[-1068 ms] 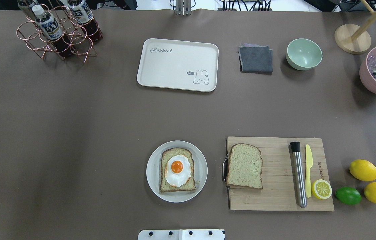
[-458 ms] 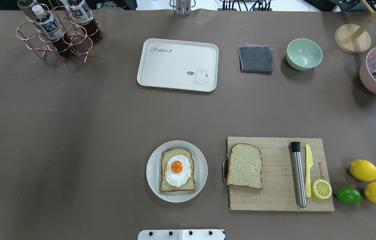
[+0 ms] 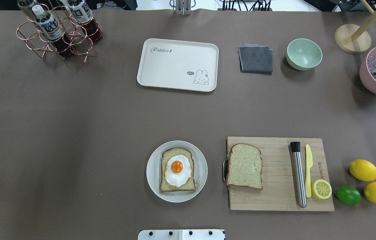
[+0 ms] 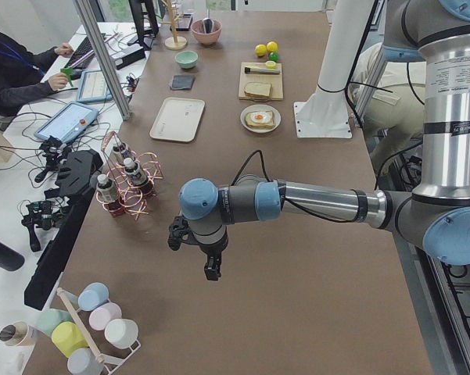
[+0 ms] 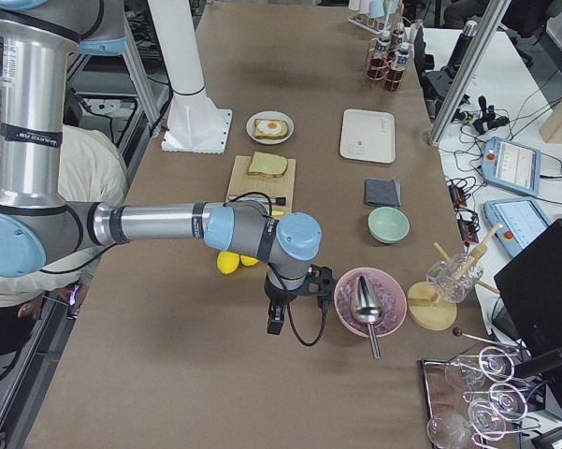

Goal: Make sandwich and place on tray

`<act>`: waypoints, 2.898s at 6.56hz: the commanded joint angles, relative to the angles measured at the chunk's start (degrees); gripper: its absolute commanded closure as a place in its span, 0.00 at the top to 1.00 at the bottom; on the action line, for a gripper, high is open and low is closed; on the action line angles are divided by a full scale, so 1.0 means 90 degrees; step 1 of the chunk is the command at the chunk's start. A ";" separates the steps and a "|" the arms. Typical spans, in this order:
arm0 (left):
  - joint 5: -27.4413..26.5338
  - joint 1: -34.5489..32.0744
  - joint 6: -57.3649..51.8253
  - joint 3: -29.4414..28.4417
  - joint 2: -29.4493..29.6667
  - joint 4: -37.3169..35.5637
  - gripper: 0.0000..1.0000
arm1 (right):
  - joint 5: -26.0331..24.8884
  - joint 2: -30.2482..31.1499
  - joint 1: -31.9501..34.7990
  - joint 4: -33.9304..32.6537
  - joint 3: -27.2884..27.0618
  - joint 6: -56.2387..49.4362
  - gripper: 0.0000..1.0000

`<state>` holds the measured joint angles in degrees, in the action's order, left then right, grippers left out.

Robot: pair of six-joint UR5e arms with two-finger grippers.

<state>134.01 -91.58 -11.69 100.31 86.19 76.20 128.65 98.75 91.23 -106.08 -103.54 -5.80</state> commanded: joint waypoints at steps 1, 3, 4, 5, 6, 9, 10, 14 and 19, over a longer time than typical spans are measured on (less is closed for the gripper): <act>0.0022 0.0000 0.0000 0.0103 0.0013 0.0000 0.98 | 0.0021 -0.0006 0.0000 0.0000 0.0000 0.0000 1.00; 0.0022 0.0000 0.0000 0.0202 0.0071 0.0010 0.98 | 0.0061 0.0004 0.0000 0.0000 0.0000 0.0000 1.00; 0.0022 0.0048 0.0000 0.0231 0.0140 0.0010 0.98 | 0.0061 0.0004 0.0000 0.0000 0.0000 0.0000 1.00; 0.0042 0.0029 -0.0010 0.0299 0.0140 0.0010 0.98 | 0.0061 0.0004 0.0010 0.0000 0.0000 0.0000 1.00; 0.0467 0.0000 -0.0019 0.0290 0.0140 0.0426 0.98 | 0.0061 0.0004 0.0000 0.0000 0.0010 0.0010 1.00; 0.1330 -0.0020 0.0059 0.0366 0.0413 0.0693 0.98 | 0.0061 0.0014 0.0000 0.0000 0.0000 0.0019 1.00; 0.1331 -0.0020 0.0030 0.0668 0.0433 0.0848 0.98 | 0.0041 -0.0044 0.0000 0.0000 0.0048 0.0068 1.00; 0.1331 0.0701 0.1950 0.0632 0.0901 0.2859 0.98 | 0.0480 -0.0172 0.0000 0.1203 0.0039 0.0078 1.00; 0.1195 0.2389 0.4840 0.0827 0.1751 0.3915 0.98 | 0.0237 -0.0648 -0.1665 0.3172 -0.0321 0.3206 1.00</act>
<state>145.14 -73.85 26.90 107.23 100.77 109.87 131.51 94.75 80.94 -80.68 -105.74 15.48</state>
